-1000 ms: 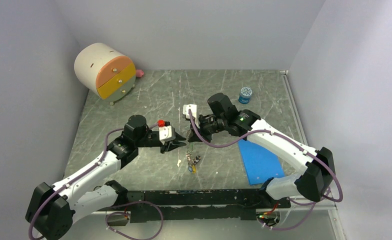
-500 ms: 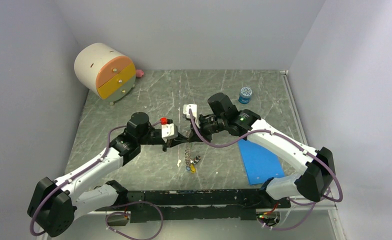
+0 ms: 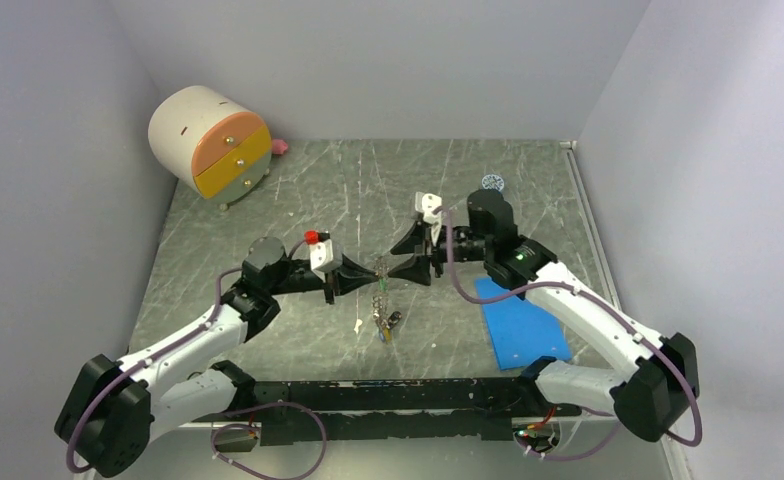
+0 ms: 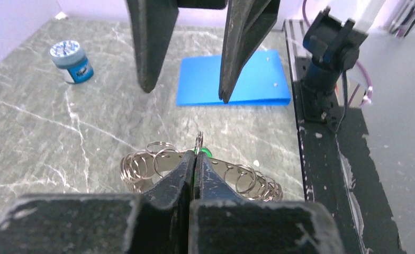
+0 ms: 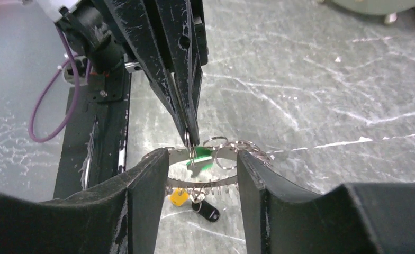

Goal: Put the keys on the keyring

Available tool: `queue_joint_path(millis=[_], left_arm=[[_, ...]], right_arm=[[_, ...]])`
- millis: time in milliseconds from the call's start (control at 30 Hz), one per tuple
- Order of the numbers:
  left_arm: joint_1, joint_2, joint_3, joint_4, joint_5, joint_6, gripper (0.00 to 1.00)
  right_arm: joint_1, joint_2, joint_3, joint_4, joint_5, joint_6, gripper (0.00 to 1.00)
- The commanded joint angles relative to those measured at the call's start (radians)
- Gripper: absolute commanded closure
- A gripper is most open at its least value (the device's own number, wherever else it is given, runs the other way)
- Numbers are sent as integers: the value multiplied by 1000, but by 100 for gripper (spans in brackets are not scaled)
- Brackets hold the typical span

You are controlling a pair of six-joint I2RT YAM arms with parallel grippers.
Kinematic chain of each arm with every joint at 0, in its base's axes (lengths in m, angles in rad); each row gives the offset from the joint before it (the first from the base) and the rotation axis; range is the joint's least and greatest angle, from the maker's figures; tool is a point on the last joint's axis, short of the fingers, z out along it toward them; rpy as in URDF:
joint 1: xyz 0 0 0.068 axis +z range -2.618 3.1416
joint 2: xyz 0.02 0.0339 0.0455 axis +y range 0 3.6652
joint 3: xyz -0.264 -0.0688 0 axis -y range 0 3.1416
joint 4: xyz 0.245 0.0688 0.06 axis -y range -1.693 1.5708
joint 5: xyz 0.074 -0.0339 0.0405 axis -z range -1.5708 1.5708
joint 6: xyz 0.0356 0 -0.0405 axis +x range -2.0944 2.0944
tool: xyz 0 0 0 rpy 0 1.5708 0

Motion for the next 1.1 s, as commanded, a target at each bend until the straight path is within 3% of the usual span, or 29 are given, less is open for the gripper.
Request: queue_joint_path(millis=[0, 200, 333, 567, 667, 733, 1067], left_arm=[[44, -15, -37, 422, 65, -237, 97], [86, -4, -79, 696, 92, -403, 97], [91, 16, -80, 759, 104, -442, 97], [94, 61, -75, 853, 119, -494, 97], [94, 74, -67, 873, 138, -503, 98], [95, 76, -68, 879, 140, -503, 97], [101, 55, -73, 918, 96, -515, 98]], right_arm=[[-45, -76, -63, 267, -131, 116, 50], [-47, -90, -92, 415, -216, 196, 60], [-32, -72, -93, 485, -239, 232, 67], [-3, -44, -74, 451, -183, 212, 74], [-1, -34, -79, 450, -166, 210, 84], [0, -28, -78, 444, -159, 211, 100], [0, -35, -95, 363, -157, 132, 100]])
